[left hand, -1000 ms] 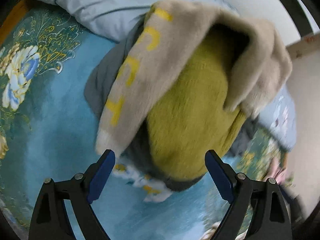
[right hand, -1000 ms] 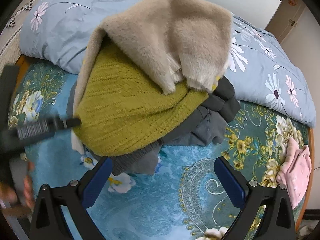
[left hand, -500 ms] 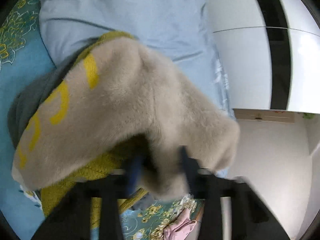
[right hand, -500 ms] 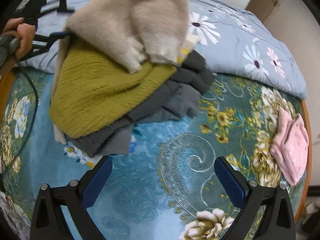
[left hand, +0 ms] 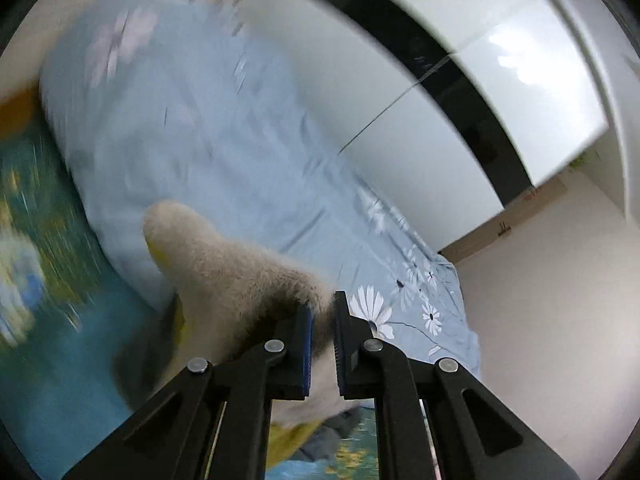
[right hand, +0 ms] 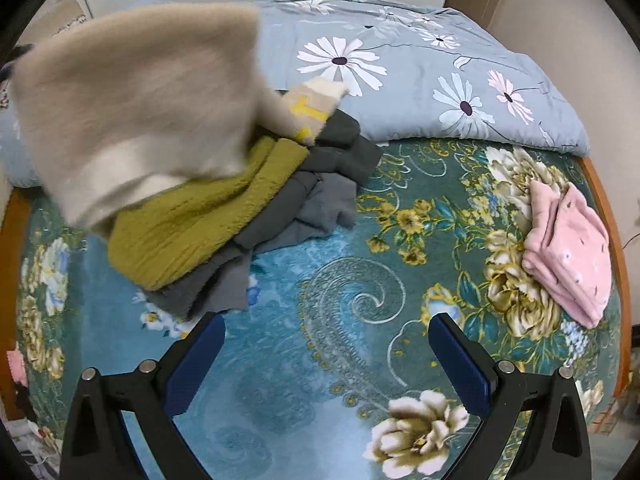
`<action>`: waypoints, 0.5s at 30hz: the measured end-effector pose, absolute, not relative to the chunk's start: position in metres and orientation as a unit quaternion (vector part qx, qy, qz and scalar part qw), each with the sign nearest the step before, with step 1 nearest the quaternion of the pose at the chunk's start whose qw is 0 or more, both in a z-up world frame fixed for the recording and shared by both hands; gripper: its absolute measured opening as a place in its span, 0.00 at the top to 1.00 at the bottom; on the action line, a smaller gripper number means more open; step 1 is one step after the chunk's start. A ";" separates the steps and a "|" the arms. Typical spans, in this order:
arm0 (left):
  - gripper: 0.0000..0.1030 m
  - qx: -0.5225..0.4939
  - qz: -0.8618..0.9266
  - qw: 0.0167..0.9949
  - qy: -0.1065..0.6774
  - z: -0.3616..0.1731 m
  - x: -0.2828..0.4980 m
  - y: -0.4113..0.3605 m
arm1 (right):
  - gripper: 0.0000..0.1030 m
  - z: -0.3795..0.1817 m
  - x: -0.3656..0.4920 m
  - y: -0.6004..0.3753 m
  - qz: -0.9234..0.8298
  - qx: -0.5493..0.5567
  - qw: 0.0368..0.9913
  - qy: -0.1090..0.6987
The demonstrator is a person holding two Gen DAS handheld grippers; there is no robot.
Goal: Fold clothes
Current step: 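Lift the beige sweater off the pile with the left gripper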
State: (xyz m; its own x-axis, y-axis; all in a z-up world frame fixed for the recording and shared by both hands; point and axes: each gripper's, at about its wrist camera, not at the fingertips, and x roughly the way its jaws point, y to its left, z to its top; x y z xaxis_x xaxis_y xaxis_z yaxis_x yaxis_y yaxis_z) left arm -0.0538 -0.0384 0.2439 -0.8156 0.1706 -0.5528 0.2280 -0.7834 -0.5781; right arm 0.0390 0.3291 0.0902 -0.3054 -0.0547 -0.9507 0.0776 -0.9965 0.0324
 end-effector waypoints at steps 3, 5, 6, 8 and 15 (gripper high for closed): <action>0.91 0.281 -0.925 0.023 0.255 0.298 -0.018 -0.030 | 0.00 0.097 0.053 0.329 -0.811 0.583 0.047 -0.004; 0.91 0.267 -0.937 0.027 0.223 0.323 0.008 -0.038 | 0.00 0.102 0.063 0.332 -0.814 0.579 0.050 -0.018; 0.91 0.261 -0.942 0.030 0.207 0.334 0.018 -0.042 | 0.00 0.105 0.067 0.333 -0.815 0.576 0.051 -0.023; 0.91 0.254 -0.950 0.036 0.179 0.346 0.028 -0.050 | 0.00 0.110 0.076 0.339 -0.820 0.570 0.052 -0.034; 0.91 0.251 -0.963 0.057 0.079 0.369 0.088 -0.043 | 0.00 0.116 0.100 0.367 -0.823 0.562 0.044 -0.067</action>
